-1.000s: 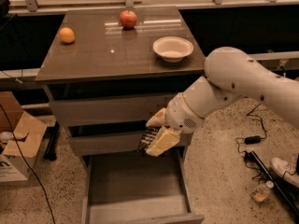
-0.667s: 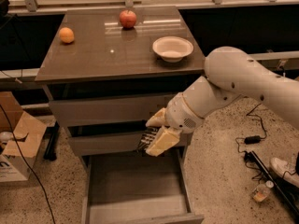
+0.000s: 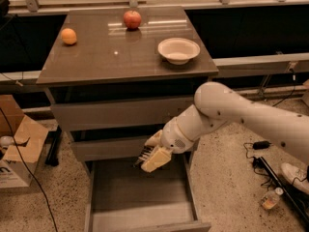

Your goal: Place rxbar chocolate into bottom drawer

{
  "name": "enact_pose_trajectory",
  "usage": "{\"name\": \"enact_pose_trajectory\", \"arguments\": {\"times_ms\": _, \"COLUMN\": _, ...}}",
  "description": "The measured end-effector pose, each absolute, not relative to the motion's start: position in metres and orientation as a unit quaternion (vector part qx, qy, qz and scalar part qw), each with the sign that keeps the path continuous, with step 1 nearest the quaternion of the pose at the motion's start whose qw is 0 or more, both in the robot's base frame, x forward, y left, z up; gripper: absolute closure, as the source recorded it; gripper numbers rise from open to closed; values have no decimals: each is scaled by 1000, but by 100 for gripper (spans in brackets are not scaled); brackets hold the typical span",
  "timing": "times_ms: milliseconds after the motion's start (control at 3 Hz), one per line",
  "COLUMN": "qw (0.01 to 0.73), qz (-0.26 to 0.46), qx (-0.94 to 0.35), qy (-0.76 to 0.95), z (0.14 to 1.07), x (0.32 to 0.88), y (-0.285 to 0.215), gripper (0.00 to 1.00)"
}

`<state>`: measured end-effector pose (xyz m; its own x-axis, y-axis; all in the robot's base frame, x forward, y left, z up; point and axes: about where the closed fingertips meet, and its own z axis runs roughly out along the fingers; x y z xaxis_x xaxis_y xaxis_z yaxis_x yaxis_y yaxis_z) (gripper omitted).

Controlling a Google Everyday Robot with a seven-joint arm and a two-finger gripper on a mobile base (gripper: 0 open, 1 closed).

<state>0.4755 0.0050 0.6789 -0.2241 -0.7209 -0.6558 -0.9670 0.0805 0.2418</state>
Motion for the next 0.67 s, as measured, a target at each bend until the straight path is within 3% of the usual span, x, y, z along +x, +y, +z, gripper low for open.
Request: {"name": "enact_pose_trajectory", "arguments": {"times_ms": 667, "qw": 170, "qz": 404, "qx": -550, "qy": 711, "z": 560, "x": 472, "y": 15, "gripper": 100}}
